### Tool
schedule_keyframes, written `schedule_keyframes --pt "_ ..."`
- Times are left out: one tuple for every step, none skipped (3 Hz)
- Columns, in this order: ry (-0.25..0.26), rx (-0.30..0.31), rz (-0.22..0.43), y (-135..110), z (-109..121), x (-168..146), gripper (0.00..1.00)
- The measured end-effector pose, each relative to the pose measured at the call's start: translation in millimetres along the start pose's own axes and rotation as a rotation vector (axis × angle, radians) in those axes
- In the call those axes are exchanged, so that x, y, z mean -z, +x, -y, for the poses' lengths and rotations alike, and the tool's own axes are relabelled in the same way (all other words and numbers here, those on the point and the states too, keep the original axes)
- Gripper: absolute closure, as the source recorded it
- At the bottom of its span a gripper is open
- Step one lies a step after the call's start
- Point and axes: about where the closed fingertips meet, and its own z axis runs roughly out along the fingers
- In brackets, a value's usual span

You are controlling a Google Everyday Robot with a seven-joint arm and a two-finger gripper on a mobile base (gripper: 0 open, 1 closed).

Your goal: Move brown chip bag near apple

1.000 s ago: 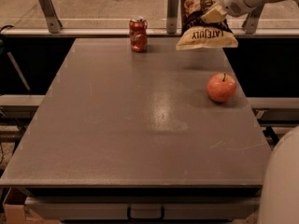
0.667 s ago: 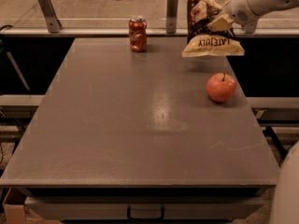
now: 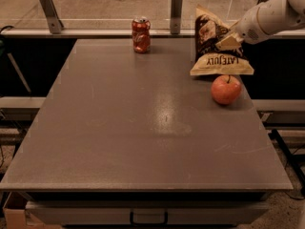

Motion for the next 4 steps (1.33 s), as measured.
schedule_keyframes --pt "-0.018 -0.019 -0.016 17 -9 -2 0.6" --pt "-0.027 -0.028 -0.022 26 -14 -3 0.36" --pt "-0.028 -0.028 -0.023 27 -16 -2 0.12" --pt "-0.018 -0.018 -0.011 19 -12 0 0.0"
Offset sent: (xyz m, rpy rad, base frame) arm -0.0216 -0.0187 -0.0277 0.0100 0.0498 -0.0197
